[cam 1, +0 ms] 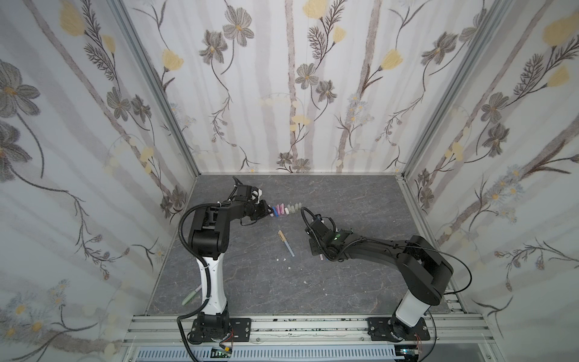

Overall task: Open the pen caps
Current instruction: 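Open the left gripper to drop the pink cap beside the blue cap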

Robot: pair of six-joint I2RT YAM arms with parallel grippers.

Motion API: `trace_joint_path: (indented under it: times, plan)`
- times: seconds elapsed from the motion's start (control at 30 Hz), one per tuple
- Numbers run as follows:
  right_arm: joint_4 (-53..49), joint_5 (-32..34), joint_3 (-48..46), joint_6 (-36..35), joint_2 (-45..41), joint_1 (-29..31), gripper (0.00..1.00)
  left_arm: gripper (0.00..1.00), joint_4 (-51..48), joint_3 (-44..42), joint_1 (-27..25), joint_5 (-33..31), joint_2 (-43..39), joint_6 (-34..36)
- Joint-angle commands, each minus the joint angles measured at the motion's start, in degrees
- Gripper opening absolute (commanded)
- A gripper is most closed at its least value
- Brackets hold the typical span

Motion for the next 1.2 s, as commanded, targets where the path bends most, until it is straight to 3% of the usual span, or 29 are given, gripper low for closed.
trace_joint_path:
  times: [0.0, 1.17]
  plan:
    - [-0.3, 0.0, 0.2, 0.4, -0.1, 0.1, 0.19, 0.21, -1.2, -0.8, -0.1, -0.1, -1.0, 1.0]
    - [-1.1, 1.0, -0.6, 1.1, -1.2, 0.4, 0.19, 0.30, -0.7, -2.3, 0.3, -0.7, -3.6, 1.0]
